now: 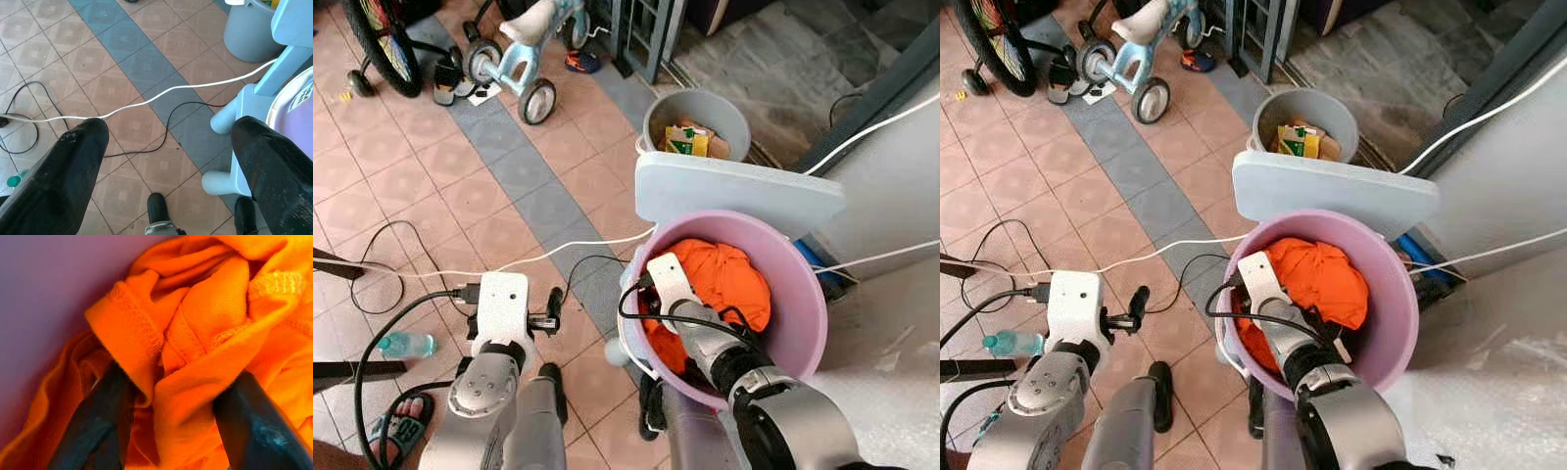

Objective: Clothes washing

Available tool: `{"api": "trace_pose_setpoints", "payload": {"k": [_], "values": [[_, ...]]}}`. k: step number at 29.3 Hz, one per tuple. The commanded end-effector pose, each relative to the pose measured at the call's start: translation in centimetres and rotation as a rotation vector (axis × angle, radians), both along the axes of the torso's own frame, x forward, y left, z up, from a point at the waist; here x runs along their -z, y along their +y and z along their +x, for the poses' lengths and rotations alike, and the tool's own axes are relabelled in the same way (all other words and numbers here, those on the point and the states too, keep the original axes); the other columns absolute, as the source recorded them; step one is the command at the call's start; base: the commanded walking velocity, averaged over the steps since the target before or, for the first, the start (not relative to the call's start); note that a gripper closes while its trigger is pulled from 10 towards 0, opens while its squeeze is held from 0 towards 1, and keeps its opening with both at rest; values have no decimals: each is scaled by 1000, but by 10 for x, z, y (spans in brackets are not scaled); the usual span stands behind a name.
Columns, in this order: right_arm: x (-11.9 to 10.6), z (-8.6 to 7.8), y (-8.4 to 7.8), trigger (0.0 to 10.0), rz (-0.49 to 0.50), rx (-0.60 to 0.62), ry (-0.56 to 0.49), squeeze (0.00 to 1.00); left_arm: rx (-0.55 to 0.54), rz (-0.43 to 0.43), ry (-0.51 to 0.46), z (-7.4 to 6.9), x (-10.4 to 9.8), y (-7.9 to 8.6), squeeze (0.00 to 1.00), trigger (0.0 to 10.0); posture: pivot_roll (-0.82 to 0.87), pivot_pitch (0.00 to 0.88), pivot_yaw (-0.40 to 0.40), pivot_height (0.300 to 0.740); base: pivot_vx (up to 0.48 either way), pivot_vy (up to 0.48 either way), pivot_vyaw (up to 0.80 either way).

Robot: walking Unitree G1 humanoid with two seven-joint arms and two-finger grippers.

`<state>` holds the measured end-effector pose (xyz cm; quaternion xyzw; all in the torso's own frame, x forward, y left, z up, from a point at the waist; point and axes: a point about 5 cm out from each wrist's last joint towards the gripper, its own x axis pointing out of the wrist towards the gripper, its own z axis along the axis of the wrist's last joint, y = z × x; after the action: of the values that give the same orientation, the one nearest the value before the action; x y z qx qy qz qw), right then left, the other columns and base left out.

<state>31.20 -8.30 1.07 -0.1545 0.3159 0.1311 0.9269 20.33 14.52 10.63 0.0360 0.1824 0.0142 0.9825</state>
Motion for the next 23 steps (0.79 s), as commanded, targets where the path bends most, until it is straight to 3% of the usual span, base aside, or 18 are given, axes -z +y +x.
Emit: {"api": "trace_pose_setpoints", "payload": {"k": [1,5,12,16,23], "values": [[13,-11,-6,0,-21,6,57,0,-19,5,7,-5,1,2,0,10000,242,360,-86,740,0,0,0],[7,-4,-13,0,-58,58,17,0,-27,-1,6,-4,0,0,0,10000,239,355,-89,740,0,0,0],[0,3,-14,0,-29,96,-11,0,-15,1,-2,1,0,-1,0,10000,230,339,-83,740,0,0,0],[-6,9,-16,0,-64,68,-54,0,-13,6,-11,8,0,0,0,10000,240,310,-76,740,0,0,0],[-21,22,-18,0,-9,101,-78,0,0,60,-44,27,-2,10,0,10000,240,234,-50,740,0,0,0]]}}
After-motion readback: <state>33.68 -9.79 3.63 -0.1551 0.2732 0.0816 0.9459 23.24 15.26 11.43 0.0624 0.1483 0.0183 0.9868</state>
